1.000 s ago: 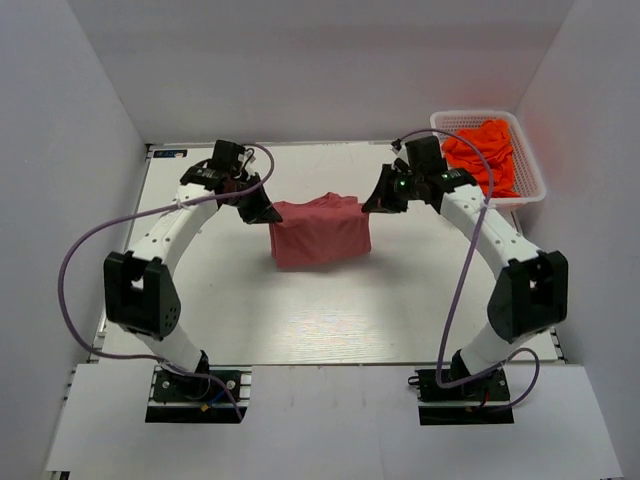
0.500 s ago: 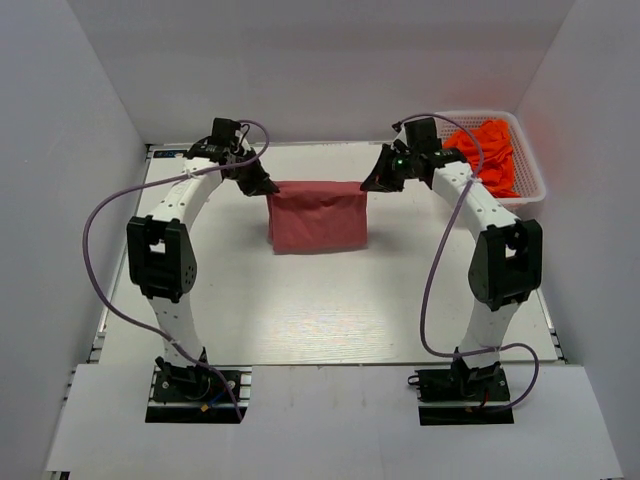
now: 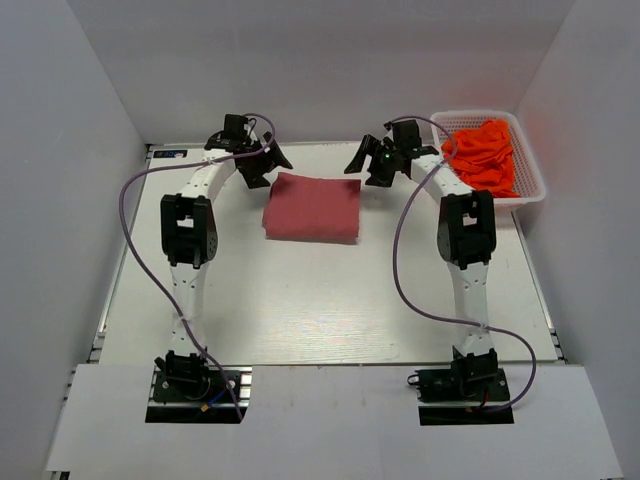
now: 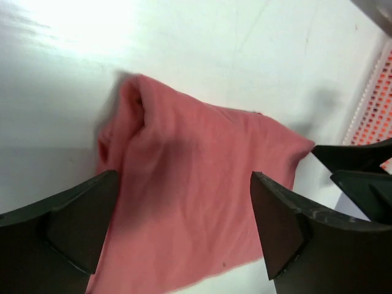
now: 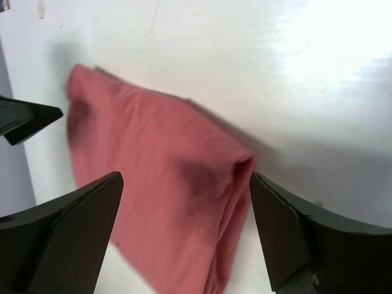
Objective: Fold and stack the t-shirts
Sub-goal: Fold the long partially folded tshirt into a neat square, then put the neatly folded tshirt into the corner of the board with the left arm
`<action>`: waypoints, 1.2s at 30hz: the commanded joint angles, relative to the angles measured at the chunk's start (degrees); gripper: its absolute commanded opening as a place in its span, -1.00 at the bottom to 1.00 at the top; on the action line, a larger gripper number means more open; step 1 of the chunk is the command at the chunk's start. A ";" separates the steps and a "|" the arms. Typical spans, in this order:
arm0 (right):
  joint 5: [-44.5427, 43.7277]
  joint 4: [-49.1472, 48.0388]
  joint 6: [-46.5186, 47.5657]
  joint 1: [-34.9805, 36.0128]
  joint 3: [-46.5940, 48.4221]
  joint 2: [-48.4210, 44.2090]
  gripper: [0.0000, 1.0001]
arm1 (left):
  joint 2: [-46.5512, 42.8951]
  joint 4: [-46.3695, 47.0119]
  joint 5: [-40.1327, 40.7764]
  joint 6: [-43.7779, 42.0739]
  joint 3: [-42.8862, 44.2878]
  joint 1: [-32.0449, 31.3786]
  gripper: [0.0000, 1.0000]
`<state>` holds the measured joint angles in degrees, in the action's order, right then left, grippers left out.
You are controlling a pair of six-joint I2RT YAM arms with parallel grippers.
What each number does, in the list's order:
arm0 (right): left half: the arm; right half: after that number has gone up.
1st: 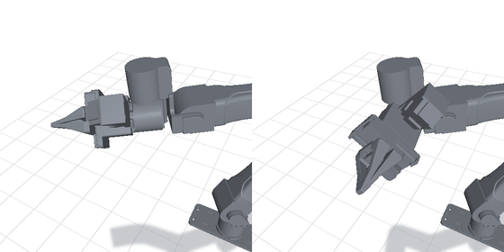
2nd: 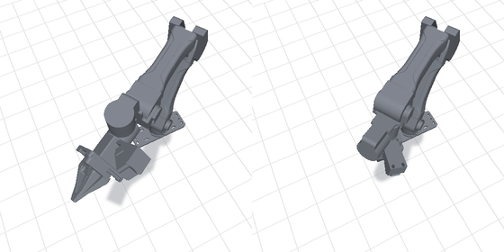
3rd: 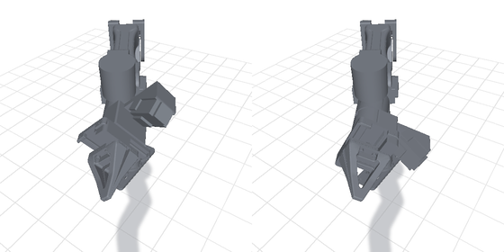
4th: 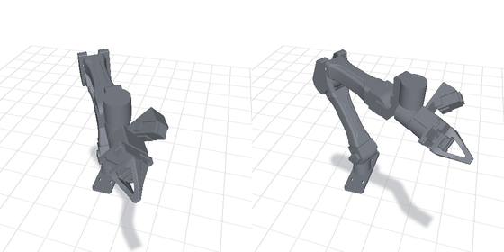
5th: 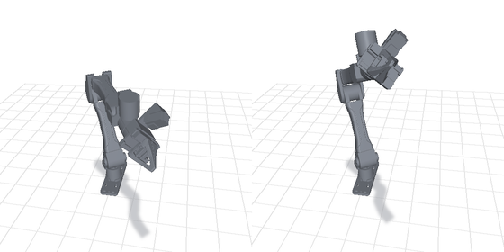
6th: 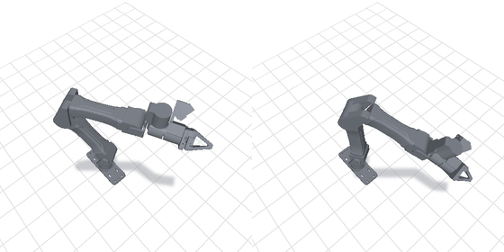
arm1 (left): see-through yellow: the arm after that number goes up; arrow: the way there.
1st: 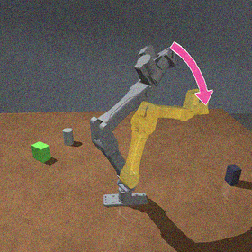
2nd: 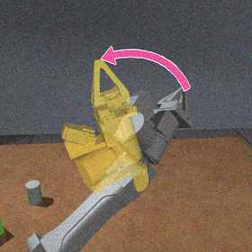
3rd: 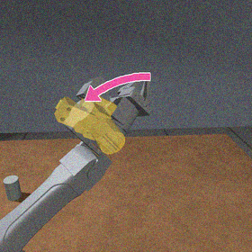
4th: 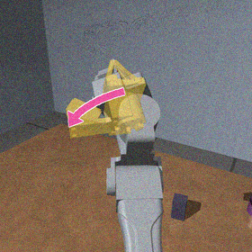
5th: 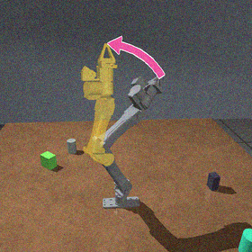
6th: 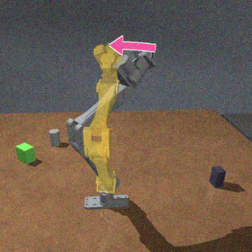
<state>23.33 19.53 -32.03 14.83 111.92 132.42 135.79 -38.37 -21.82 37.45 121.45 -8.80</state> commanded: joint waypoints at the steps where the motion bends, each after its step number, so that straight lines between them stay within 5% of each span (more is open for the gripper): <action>1: 1.80 0.24 2.04 -0.16 9.53 0.65 0.81 | -2.01 -0.74 1.33 -1.68 6.34 0.62 1.00; 10: -2.42 -3.97 7.51 0.99 -10.83 -18.41 0.81 | -17.74 6.81 3.12 -4.67 -11.66 -1.49 1.00; 20: 8.92 -10.46 6.37 6.25 -23.31 -19.14 0.81 | -13.71 10.42 -5.68 -2.91 -16.68 -5.09 1.00; 26: 11.56 -12.67 6.01 6.35 -26.22 -13.60 0.81 | -11.25 10.94 -6.83 -1.77 -28.59 -6.32 1.00; 36: 10.16 -13.82 10.49 9.16 -46.69 -20.70 0.81 | -27.57 13.58 -3.93 -1.15 -54.64 -7.37 1.00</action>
<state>35.05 2.24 -24.84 22.37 70.28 114.15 112.55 -20.01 -29.63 37.21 72.79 -15.40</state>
